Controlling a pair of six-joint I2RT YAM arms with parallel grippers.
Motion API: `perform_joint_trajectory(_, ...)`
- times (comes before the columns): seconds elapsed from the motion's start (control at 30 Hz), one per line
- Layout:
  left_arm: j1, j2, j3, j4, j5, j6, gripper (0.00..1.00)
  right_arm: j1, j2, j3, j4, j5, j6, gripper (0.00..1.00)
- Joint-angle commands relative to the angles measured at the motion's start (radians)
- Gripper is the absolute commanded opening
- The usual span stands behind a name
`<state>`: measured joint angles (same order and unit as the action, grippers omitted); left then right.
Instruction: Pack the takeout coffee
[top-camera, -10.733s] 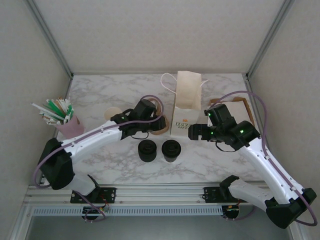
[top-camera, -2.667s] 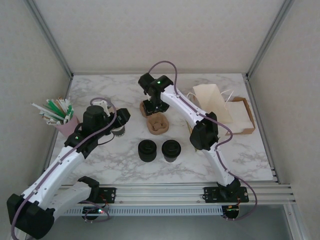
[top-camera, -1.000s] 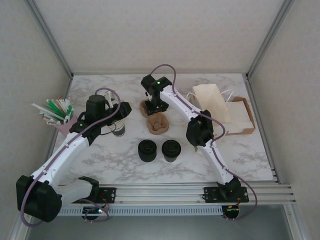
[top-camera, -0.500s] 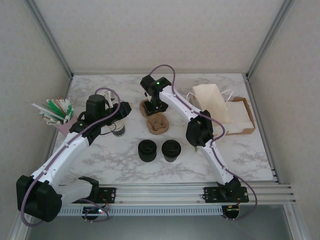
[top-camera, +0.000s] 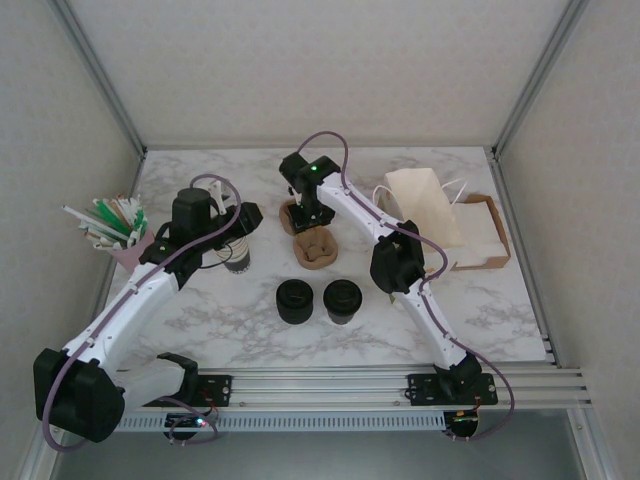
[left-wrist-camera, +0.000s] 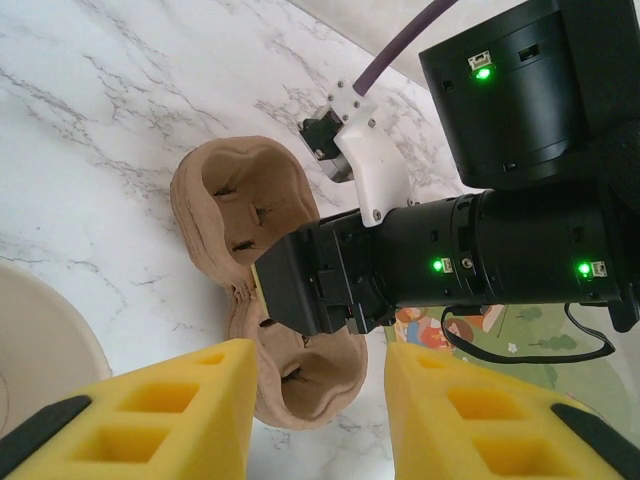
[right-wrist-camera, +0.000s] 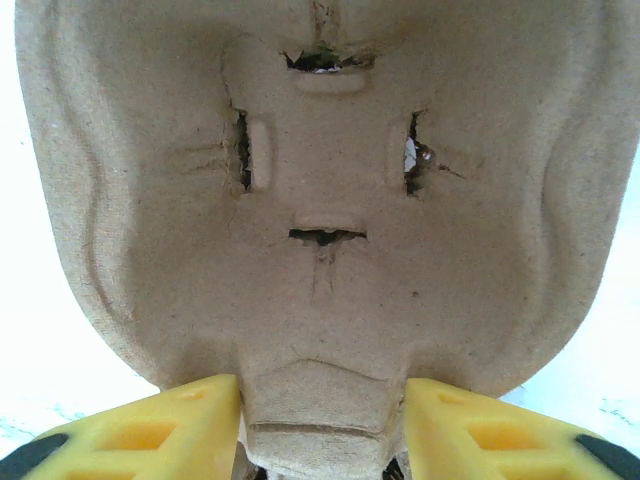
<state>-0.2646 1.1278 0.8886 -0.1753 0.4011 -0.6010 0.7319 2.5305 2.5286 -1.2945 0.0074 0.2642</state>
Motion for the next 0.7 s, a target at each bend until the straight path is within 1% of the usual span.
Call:
perform_joint_trajectory(0.0, 0.013, 0.003, 0.029, 0.023, 0.009, 0.02, 0.39, 0.009, 0.026, 0.032, -0.02, 0.013, -0.007, 0.43)
perform_joint_trajectory(0.33, 0.027, 0.049, 0.053, 0.049, 0.017, 0.021, 0.39, 0.009, -0.022, 0.032, -0.029, 0.024, 0.007, 0.33)
perform_joint_trajectory(0.47, 0.043, 0.093, 0.085, 0.066, 0.037, 0.021, 0.38, 0.009, -0.045, 0.027, -0.027, 0.023, 0.011, 0.33)
perform_joint_trajectory(0.67, 0.082, 0.201, 0.147, 0.103, 0.09, 0.009, 0.36, 0.007, -0.071, 0.017, -0.02, 0.028, 0.013, 0.33)
